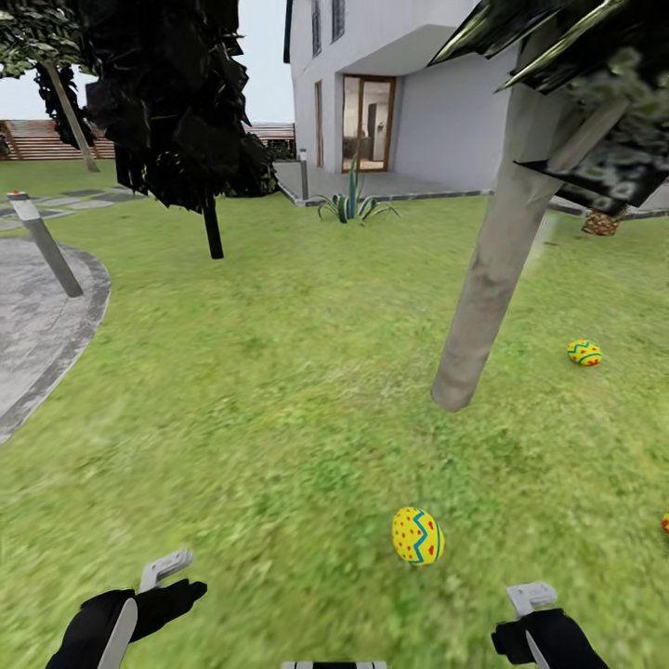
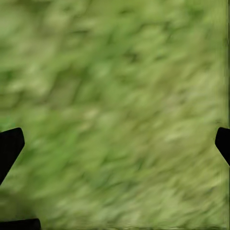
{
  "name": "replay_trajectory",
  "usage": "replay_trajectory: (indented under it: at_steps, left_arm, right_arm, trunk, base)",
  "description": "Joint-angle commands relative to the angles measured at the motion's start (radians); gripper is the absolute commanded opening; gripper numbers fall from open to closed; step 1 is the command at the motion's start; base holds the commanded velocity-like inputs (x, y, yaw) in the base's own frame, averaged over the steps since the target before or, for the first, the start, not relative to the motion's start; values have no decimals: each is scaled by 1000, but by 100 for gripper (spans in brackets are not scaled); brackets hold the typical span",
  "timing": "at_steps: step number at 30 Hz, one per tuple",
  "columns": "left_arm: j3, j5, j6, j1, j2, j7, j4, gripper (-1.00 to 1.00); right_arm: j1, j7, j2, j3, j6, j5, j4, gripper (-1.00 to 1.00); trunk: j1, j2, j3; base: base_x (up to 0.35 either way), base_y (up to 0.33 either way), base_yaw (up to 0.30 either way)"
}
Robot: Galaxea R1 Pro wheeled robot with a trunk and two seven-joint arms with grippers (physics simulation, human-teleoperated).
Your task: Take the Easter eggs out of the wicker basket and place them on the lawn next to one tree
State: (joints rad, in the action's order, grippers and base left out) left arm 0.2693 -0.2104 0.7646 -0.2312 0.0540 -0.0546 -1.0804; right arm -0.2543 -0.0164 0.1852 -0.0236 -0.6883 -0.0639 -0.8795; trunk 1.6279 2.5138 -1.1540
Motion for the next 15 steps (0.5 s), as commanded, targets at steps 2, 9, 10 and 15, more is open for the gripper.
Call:
replay_trajectory:
  at_steps: [2,9,10,15]
  left_arm:
    - [2,2,5,0,0,-5,-1,100]
    - [2,2,5,0,0,-5,1,100]
    - [2,2,5,0,-1,-5,1,100]
    - [2,2,5,0,0,-5,0,100]
  right_arm:
    - [0,-2,-1,-2,-5,-7,-1,100]
    - [0,-2,-2,-4,-5,-8,0,100]
    - [0,-2,-2,-4,-5,-8,0,100]
    - [0,-2,-3,-4,-5,-8,0,100]
  trunk:
    - [-2,0,7]
    - [-5,-2,34]
    - [-5,-2,38]
    - [-7,-3,57]
  base:
    - [-291,-127,0]
    - [-116,-81,0]
    - [-13,-13,0]
    - [-3,-3,0]
